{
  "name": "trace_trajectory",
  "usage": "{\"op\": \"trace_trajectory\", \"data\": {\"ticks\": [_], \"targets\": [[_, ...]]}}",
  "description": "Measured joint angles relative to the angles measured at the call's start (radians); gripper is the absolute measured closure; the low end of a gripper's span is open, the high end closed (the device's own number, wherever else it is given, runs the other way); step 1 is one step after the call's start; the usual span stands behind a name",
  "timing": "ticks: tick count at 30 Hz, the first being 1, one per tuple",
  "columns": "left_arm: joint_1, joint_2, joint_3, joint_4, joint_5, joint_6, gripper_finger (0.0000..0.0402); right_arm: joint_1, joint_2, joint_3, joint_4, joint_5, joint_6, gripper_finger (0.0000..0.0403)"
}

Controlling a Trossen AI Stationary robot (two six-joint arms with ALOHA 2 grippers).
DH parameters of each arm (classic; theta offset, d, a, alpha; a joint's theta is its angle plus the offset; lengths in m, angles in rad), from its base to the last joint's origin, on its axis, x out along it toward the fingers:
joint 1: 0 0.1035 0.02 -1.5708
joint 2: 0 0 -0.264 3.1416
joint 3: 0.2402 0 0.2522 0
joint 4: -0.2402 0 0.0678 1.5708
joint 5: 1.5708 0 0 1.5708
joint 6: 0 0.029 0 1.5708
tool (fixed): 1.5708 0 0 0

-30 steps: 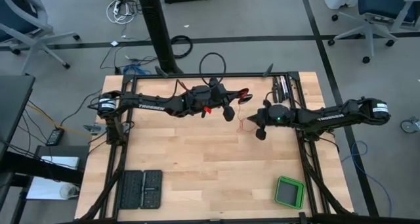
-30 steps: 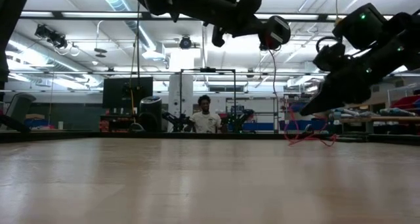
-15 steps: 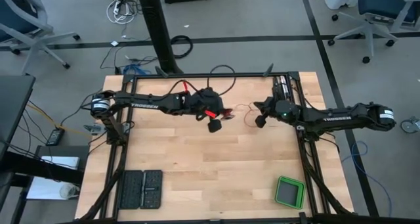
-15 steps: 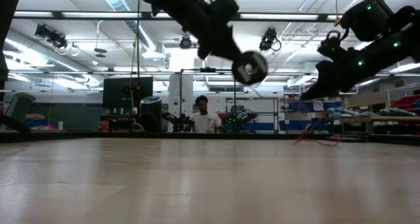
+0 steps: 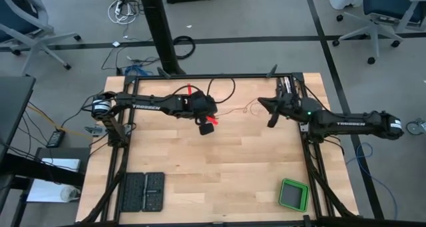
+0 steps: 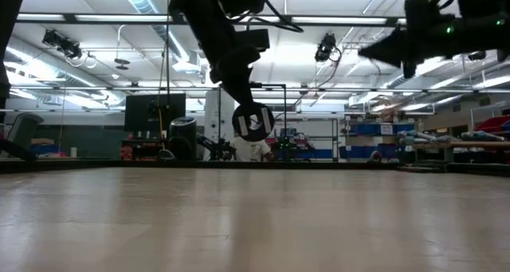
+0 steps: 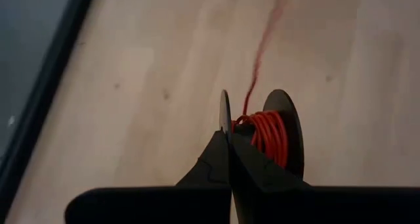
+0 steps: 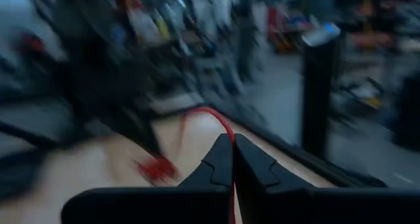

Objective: Coil cords
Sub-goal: Coil the red wire cable onto the black spool

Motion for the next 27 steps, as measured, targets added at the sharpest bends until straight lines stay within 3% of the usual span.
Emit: {"op": "trace_trajectory", "data": {"ticks": [6,15,21,27], "targets": [[0.002,0.005,0.000,0.110,-0.145,-0.107,0.0401,0.003,-0.005,0.000,0.150,-0.127,0.046,0.0402],[0.039,0.043,0.000,0.246,-0.200,-0.172,0.0401,0.057,0.019,0.000,0.273,-0.135,0.063,0.0403],[0.067,0.063,0.000,0.407,-0.190,-0.281,0.0401,0.098,0.103,0.000,0.369,-0.134,0.063,0.0403],[0.089,0.079,0.000,0.615,-0.065,-0.385,0.0401,0.127,0.195,0.000,0.481,-0.149,0.063,0.0403]]}}
